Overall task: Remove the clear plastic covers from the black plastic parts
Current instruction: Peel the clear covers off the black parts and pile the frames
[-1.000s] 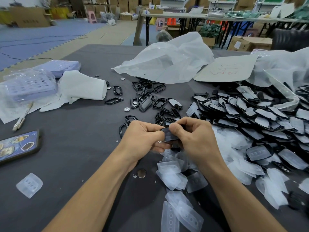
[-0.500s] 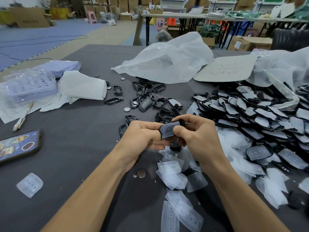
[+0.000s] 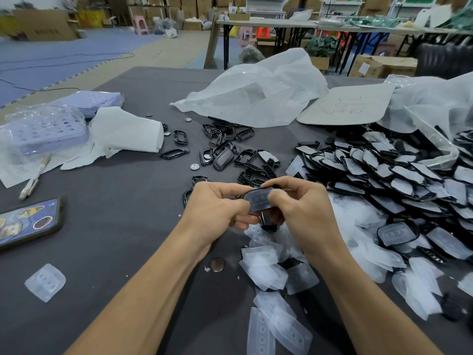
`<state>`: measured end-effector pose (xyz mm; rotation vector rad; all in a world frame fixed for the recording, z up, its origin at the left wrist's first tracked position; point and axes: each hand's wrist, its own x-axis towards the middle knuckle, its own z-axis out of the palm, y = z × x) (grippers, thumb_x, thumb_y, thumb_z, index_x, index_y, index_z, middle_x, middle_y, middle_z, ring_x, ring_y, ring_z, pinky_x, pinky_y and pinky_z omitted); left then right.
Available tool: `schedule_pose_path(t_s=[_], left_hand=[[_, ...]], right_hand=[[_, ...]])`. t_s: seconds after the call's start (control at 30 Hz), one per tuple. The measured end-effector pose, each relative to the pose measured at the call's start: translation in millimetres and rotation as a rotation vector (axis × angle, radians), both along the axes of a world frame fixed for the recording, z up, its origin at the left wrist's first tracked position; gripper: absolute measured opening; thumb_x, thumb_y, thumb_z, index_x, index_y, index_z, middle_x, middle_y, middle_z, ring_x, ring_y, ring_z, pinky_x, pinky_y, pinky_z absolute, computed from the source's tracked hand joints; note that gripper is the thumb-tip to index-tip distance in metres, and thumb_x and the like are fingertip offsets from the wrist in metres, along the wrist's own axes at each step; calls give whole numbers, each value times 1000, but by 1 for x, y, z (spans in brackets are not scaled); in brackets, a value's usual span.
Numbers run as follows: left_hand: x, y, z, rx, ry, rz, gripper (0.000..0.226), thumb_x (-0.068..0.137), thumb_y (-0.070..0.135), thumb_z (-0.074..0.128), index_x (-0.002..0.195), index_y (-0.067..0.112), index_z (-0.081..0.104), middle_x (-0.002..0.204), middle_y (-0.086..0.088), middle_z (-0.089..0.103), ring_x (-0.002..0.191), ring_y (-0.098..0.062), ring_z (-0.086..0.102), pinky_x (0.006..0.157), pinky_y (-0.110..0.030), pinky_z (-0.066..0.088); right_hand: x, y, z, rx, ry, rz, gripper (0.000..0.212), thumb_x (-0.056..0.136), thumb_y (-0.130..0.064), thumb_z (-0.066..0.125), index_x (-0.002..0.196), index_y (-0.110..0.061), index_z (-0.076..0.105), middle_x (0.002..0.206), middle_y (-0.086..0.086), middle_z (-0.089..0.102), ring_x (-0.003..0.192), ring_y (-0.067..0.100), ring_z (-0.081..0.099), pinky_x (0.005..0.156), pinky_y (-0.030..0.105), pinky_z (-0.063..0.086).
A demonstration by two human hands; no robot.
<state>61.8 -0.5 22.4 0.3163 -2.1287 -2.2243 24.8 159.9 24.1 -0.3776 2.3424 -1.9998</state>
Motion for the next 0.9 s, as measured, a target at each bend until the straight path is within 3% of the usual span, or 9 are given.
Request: schedule_pose_path(t_s=[0.07, 0.13, 0.27, 0.37, 0.47, 0.63, 0.77, 0.9], left_hand=[[1, 3, 0, -19, 12, -7, 42, 82, -18, 59, 89, 15, 84, 75, -17, 77, 61, -22, 74, 55, -25, 56], [2, 4, 1, -33, 30, -20, 47, 81, -18, 58, 86, 19, 85, 73, -16, 77, 60, -21, 72, 55, -24, 55], [3, 4, 3, -14, 35, -5, 49, 82, -19, 59, 82, 22, 86, 73, -15, 77, 58, -21, 74, 54, -26, 58], [2, 1, 3, 5, 21, 17, 41, 82, -18, 63, 85, 16, 85, 70, -17, 76, 57, -23, 74, 53, -27, 57], [2, 0, 2, -9, 5, 30, 36, 81, -17, 65, 90, 12, 84, 72, -21, 75, 59, -26, 75, 54, -28, 58], [1, -1, 1, -15, -20, 40, 33, 82, -16, 65, 93, 11, 81, 76, -21, 77, 59, -24, 75, 53, -28, 58], [0, -2, -1, -33, -35, 31, 33, 83, -15, 64, 101, 7, 80, 79, -22, 77, 61, -24, 76, 55, -29, 59], [0, 0, -1, -44, -31, 36, 35, 83, -16, 63, 97, 11, 81, 78, -22, 77, 61, -23, 75, 55, -30, 60]], right_hand=[[3, -3, -3, 175, 144, -58, 6, 81, -23, 77, 80, -29, 75, 65, -7, 73, 59, 12, 68, 57, 27, 55], [5, -6, -6, 259, 195, -87, 10, 79, -26, 81, 77, -29, 71, 65, -11, 72, 59, 9, 67, 56, 25, 53], [0, -2, -4, 45, 19, 14, 16, 90, -6, 72, 81, -19, 75, 69, 8, 74, 59, 24, 68, 56, 42, 59], [-4, 3, 0, -87, -75, 145, 23, 98, 5, 60, 89, -9, 76, 68, 9, 73, 55, 16, 66, 49, 26, 52], [-6, 6, 2, -105, -91, 207, 31, 99, 7, 54, 89, -10, 78, 70, 9, 73, 55, 19, 65, 49, 28, 53], [-7, 10, 1, -90, -99, 231, 29, 99, 5, 56, 96, -12, 79, 85, 24, 74, 65, 31, 62, 58, 36, 55], [-7, 10, 1, -50, -83, 228, 31, 90, 11, 63, 97, -15, 79, 84, 22, 75, 63, 27, 59, 58, 35, 54], [-8, 9, 1, -35, -112, 220, 33, 91, 13, 60, 98, -14, 78, 86, 26, 74, 66, 32, 60, 60, 38, 54]])
